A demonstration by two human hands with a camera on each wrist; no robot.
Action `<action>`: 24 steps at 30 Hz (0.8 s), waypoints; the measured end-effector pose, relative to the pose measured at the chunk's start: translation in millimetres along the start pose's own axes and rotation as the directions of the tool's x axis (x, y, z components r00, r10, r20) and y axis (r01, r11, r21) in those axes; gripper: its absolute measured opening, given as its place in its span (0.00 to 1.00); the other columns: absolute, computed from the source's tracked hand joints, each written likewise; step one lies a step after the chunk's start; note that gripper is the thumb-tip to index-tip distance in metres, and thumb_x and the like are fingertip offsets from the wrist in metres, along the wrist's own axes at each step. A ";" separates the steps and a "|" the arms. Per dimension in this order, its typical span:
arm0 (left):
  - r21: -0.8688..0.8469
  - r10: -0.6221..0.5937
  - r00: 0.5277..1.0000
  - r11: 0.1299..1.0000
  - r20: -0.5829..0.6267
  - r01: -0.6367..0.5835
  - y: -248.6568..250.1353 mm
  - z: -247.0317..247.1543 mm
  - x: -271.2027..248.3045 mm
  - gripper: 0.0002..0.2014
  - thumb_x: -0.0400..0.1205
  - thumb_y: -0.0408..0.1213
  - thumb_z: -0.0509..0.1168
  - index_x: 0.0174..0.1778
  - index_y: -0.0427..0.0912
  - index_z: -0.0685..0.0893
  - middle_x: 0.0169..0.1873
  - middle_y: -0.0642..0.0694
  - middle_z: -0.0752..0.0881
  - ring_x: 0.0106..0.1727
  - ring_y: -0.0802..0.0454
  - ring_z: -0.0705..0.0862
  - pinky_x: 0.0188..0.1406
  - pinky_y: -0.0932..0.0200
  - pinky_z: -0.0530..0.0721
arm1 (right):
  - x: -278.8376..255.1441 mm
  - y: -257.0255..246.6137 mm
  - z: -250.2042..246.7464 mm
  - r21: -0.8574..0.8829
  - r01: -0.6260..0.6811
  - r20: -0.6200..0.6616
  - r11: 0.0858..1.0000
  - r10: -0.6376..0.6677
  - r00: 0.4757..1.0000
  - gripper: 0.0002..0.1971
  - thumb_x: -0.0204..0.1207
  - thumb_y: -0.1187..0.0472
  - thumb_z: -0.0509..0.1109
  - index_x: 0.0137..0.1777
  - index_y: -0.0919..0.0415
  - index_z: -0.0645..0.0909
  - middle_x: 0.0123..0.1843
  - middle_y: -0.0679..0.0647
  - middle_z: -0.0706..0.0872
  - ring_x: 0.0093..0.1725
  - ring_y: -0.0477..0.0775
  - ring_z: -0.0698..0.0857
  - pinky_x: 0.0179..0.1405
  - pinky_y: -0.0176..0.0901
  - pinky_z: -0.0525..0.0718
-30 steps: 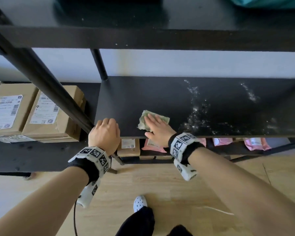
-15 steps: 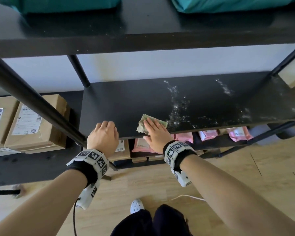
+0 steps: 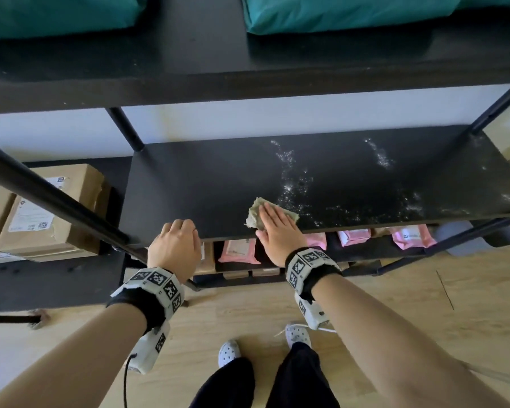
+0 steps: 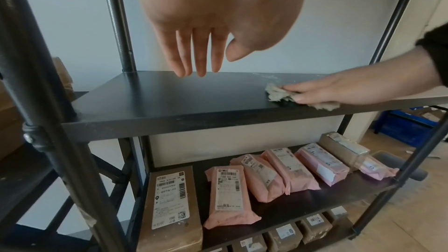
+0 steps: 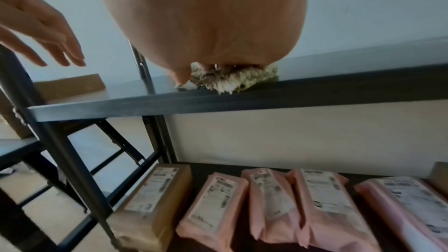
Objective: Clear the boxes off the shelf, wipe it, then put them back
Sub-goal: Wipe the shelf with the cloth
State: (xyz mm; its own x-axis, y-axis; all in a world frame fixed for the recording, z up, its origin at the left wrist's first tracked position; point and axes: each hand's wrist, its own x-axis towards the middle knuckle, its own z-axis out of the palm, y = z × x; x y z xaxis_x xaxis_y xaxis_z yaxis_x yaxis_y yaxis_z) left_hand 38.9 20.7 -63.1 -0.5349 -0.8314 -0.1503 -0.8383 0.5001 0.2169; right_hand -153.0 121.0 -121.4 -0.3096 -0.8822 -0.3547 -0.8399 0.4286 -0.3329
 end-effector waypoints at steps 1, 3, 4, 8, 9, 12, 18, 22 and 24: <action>-0.006 -0.006 1.000 1.000 0.000 0.006 4.8 0.4 -0.1 0.13 0.85 0.40 0.51 0.52 0.41 0.80 0.50 0.44 0.83 0.56 0.44 0.79 0.45 0.50 0.80 | -7.3 6.1 -1.6 0.003 -0.003 0.013 1.000 0.002 1.000 0.30 0.86 0.49 0.45 0.84 0.55 0.39 0.86 0.50 0.40 0.85 0.50 0.42 0.84 0.47 0.41; -0.006 -0.016 1.000 1.000 0.002 0.016 12.9 2.1 0.7 0.13 0.85 0.40 0.52 0.53 0.41 0.80 0.51 0.44 0.84 0.57 0.44 0.79 0.46 0.49 0.81 | -18.1 4.3 2.1 -0.006 0.038 0.042 0.999 -0.037 0.998 0.30 0.86 0.49 0.45 0.84 0.55 0.38 0.86 0.50 0.39 0.85 0.52 0.40 0.83 0.48 0.40; -0.006 -0.021 1.000 1.000 0.001 0.021 16.4 2.7 1.2 0.13 0.85 0.40 0.52 0.53 0.41 0.80 0.52 0.44 0.84 0.57 0.44 0.79 0.46 0.49 0.80 | -20.3 -1.9 5.4 -0.013 0.077 0.060 0.997 -0.076 0.995 0.30 0.86 0.48 0.45 0.84 0.55 0.38 0.86 0.50 0.39 0.85 0.53 0.40 0.83 0.49 0.39; -0.014 -0.039 0.999 0.999 -0.016 0.039 29.0 7.9 1.3 0.13 0.84 0.40 0.52 0.51 0.40 0.80 0.50 0.44 0.84 0.55 0.44 0.80 0.45 0.49 0.82 | -12.2 -37.1 15.8 -0.014 0.268 0.150 0.963 -0.263 0.953 0.30 0.86 0.48 0.46 0.84 0.54 0.40 0.86 0.49 0.40 0.85 0.52 0.39 0.81 0.47 0.37; -0.017 -0.049 0.999 0.999 -0.010 0.049 32.4 10.0 1.1 0.13 0.84 0.41 0.52 0.51 0.40 0.80 0.50 0.44 0.84 0.55 0.44 0.81 0.46 0.48 0.83 | -7.3 -39.6 14.2 -0.005 0.296 0.172 0.955 -0.290 0.941 0.30 0.86 0.47 0.46 0.84 0.53 0.40 0.86 0.48 0.40 0.85 0.51 0.39 0.81 0.46 0.37; -0.020 -0.083 0.997 0.996 0.004 0.083 40.5 13.3 0.9 0.13 0.84 0.41 0.51 0.52 0.41 0.79 0.50 0.45 0.83 0.55 0.44 0.80 0.47 0.45 0.83 | 10.5 -18.4 -4.9 0.030 0.249 0.193 0.968 -0.250 0.949 0.29 0.87 0.48 0.45 0.84 0.53 0.41 0.86 0.48 0.39 0.85 0.49 0.40 0.82 0.46 0.39; -0.002 -0.085 0.996 0.996 0.005 0.085 63.2 17.2 4.7 0.12 0.85 0.39 0.52 0.54 0.40 0.79 0.53 0.44 0.83 0.57 0.43 0.79 0.50 0.49 0.80 | 21.5 61.4 -51.7 -0.054 0.112 0.269 0.992 -0.093 0.959 0.31 0.86 0.47 0.44 0.84 0.56 0.37 0.85 0.51 0.35 0.84 0.53 0.37 0.84 0.52 0.42; -0.006 -0.098 0.995 0.995 0.003 0.098 81.8 26.2 7.9 0.13 0.85 0.39 0.52 0.54 0.39 0.79 0.54 0.44 0.83 0.57 0.44 0.79 0.50 0.51 0.79 | 4.7 31.6 -36.0 -0.091 0.357 0.385 0.930 -0.298 0.874 0.32 0.85 0.44 0.42 0.84 0.55 0.36 0.85 0.51 0.35 0.84 0.54 0.35 0.84 0.54 0.41; -0.002 -0.123 0.992 0.992 0.007 0.123 89.3 30.8 8.1 0.12 0.85 0.39 0.51 0.55 0.40 0.79 0.55 0.44 0.82 0.59 0.44 0.79 0.51 0.51 0.78 | 15.0 14.2 -31.3 -0.080 0.397 0.397 0.914 -0.336 0.854 0.31 0.86 0.46 0.43 0.84 0.54 0.37 0.85 0.49 0.35 0.84 0.52 0.36 0.82 0.51 0.39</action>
State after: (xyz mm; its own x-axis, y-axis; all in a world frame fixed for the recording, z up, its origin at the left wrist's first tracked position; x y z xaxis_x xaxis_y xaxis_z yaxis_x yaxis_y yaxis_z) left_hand -43.5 66.1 -74.6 -0.4288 -0.8847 -0.1828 -0.8974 0.3939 0.1989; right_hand -183.5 107.7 -104.2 0.1943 -0.8202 -0.5381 -0.9267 0.0264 -0.3749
